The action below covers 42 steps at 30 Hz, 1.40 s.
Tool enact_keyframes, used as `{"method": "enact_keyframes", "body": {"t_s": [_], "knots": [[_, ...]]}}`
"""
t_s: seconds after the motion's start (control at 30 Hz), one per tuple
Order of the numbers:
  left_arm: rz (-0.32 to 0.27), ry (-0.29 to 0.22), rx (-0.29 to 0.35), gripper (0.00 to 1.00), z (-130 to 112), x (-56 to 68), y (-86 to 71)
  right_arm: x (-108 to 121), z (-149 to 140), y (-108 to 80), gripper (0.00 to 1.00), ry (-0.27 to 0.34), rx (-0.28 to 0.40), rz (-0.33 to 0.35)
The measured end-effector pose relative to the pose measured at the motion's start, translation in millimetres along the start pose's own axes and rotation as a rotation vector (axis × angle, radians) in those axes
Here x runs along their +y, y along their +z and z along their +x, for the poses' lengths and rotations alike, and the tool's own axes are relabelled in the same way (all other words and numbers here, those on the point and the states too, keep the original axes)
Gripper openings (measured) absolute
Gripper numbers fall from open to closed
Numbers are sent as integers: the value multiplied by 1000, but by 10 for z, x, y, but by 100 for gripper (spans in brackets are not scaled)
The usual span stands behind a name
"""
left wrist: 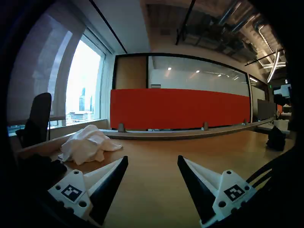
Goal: Fold towel
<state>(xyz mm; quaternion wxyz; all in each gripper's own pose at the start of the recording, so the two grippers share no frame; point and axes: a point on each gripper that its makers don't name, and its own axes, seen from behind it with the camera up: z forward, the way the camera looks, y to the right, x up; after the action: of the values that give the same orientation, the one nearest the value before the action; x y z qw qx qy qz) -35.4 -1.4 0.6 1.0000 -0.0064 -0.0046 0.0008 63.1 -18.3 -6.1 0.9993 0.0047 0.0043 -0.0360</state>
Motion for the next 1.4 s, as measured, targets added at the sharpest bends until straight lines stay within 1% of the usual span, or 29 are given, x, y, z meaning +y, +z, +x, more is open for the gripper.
{"method": "enact_keyframes", "body": {"t_s": [0.47,0.57,0.8,1.07,1.27,1.4], "knots": [[-7,8,2,97,-2,21,-8,75,41,-60,100,-6,6,-10],[-2,8,1,97,-2,7,-12,92,39,-64,100,-6,5,-14],[-3,8,1,96,-3,9,-27,90,41,-47,100,-6,4,-11],[-13,9,0,97,-3,29,-20,73,39,-23,100,-26,7,-3],[-13,9,0,97,-7,26,-18,95,56,-6,100,-45,17,-4],[-13,9,0,97,-9,27,-19,122,48,-4,100,-46,30,-7]]}}
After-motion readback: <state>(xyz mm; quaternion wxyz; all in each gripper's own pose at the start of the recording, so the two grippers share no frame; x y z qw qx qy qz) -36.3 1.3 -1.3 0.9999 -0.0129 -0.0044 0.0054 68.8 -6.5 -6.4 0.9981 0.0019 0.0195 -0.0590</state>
